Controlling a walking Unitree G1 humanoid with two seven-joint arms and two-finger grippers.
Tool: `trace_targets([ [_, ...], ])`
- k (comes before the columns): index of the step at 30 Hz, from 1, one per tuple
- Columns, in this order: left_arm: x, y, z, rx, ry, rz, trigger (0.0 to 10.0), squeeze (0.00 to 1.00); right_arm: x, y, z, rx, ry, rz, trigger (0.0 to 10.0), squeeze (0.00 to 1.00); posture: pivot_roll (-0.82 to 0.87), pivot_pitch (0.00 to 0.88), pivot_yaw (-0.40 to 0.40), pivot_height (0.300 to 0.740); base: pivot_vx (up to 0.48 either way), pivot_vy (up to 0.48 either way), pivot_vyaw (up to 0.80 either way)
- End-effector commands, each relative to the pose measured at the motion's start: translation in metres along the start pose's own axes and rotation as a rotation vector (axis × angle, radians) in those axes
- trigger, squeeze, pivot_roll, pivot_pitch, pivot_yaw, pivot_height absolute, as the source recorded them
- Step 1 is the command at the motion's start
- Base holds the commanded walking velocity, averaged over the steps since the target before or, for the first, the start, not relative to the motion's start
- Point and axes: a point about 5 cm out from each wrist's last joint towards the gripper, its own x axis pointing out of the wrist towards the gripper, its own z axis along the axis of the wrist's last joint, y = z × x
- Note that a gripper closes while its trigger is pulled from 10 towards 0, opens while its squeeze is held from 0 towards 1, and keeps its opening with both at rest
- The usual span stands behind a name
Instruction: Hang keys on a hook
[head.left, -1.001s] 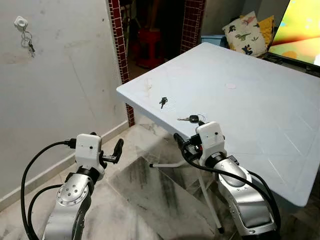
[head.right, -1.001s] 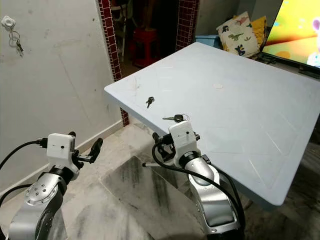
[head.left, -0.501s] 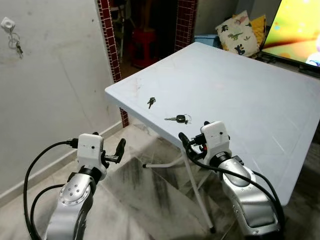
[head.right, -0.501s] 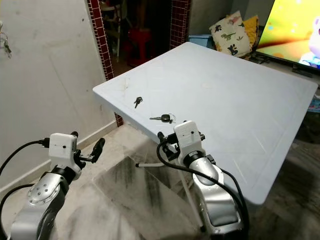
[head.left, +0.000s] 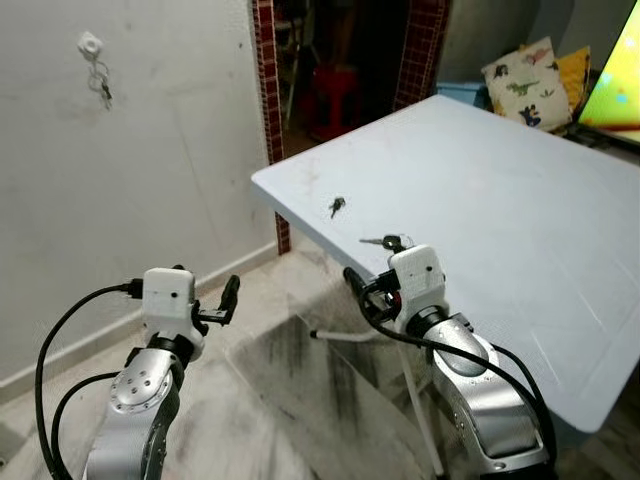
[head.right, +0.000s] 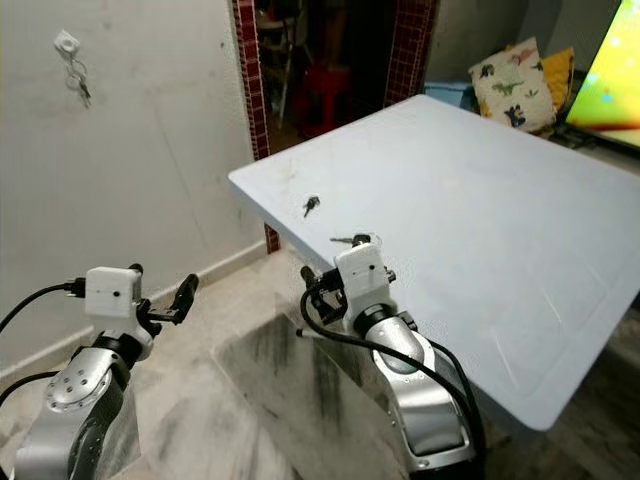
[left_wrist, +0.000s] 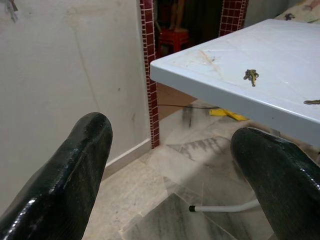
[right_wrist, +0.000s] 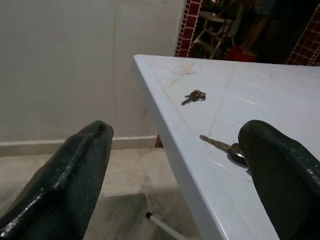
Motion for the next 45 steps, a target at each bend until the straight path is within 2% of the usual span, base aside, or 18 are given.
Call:
trace_targets([
  [1,0.0,0.001,0.002,0.0,-0.012,-0.004,10.0,0.0,0.0,-0.002,0.002,0.003,-0.007,-0.005,10.0,0.0,0.07,0.0,0.016,0.74,0.0,0.0,0.0],
  [7,0.0,-0.001,0.003,-0.007,-0.017,-0.014,10.0,0.0,0.0,-0.003,0.001,0.007,0.001,-0.015,10.0,0.0,0.07,0.0,0.016,0.74,0.187,0.0,0.0],
  [13,0.0,-0.002,0.003,-0.01,-0.017,-0.019,10.0,0.0,-0.003,-0.007,-0.011,-0.008,0.074,-0.064,10.0,0.0,0.07,0.0,0.016,0.74,0.29,0.0,0.0],
  [17,0.0,-0.002,0.002,-0.011,-0.015,-0.024,10.0,0.0,-0.005,-0.014,-0.019,0.028,0.123,-0.109,10.0,0.0,0.07,0.0,0.017,0.74,0.293,0.0,0.0],
  [26,-0.002,-0.01,-0.002,-0.024,0.003,-0.074,10.0,0.0,-0.007,-0.019,-0.023,0.037,0.151,-0.14,10.0,0.0,0.06,0.0,0.019,0.74,0.332,0.0,0.0],
  [35,-0.002,-0.011,-0.004,-0.022,0.018,-0.08,10.0,0.0,-0.008,-0.021,-0.025,0.037,0.167,-0.154,10.0,0.0,0.07,0.0,0.019,0.74,0.381,0.0,0.0],
  [45,-0.003,-0.012,-0.005,-0.013,0.023,-0.079,10.0,0.0,-0.007,-0.02,-0.027,0.036,0.18,-0.143,10.0,0.0,0.07,0.0,0.016,0.74,0.0,0.0,0.0],
])
